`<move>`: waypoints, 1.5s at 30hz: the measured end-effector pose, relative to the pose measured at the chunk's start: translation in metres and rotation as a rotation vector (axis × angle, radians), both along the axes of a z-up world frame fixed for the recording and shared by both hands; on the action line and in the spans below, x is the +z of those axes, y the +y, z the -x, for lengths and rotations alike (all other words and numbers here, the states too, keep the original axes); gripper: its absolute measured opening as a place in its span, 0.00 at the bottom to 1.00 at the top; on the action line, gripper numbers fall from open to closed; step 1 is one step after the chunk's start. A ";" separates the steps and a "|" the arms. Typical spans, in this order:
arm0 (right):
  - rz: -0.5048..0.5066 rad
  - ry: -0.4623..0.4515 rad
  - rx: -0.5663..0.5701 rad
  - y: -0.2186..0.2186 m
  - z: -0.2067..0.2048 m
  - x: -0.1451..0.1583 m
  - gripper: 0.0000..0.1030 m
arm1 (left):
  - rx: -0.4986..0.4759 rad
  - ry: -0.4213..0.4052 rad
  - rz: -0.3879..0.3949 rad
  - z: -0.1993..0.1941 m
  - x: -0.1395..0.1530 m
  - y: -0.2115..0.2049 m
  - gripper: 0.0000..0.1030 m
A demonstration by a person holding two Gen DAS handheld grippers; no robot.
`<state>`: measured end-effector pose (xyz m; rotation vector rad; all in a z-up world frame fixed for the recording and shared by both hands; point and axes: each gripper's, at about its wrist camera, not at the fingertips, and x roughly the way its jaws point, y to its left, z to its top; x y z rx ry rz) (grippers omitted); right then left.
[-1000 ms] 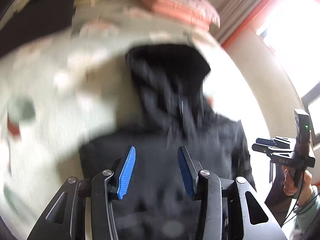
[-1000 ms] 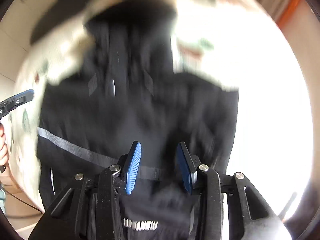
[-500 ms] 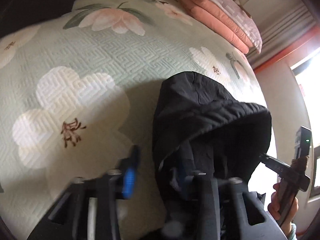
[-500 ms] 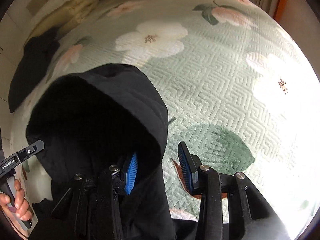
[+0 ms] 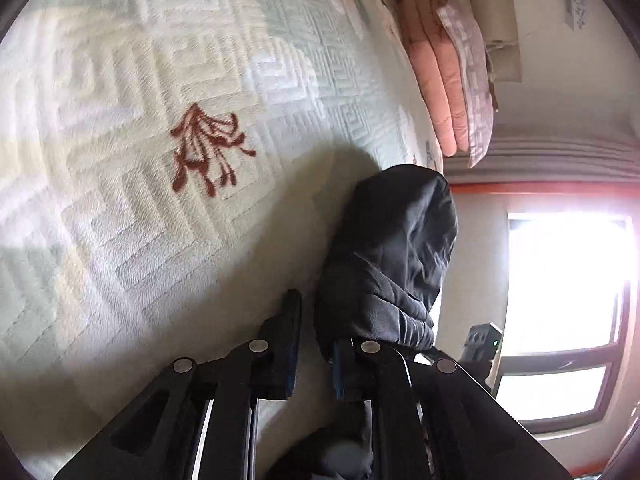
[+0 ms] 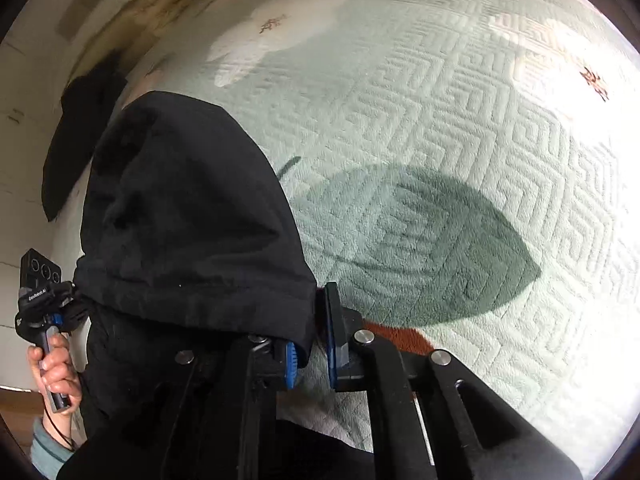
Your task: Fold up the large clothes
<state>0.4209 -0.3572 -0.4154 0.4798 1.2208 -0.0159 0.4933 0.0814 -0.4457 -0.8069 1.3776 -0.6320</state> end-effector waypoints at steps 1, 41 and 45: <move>0.038 0.003 0.020 0.001 0.003 0.006 0.12 | -0.032 -0.044 -0.060 0.003 0.012 -0.004 0.20; 0.205 -0.210 0.283 0.113 -0.117 0.080 0.43 | -0.278 -0.362 -0.325 -0.004 0.091 -0.093 0.38; 0.218 -0.034 0.257 0.113 -0.151 0.015 0.41 | -0.322 -0.328 -0.369 0.002 0.056 -0.095 0.37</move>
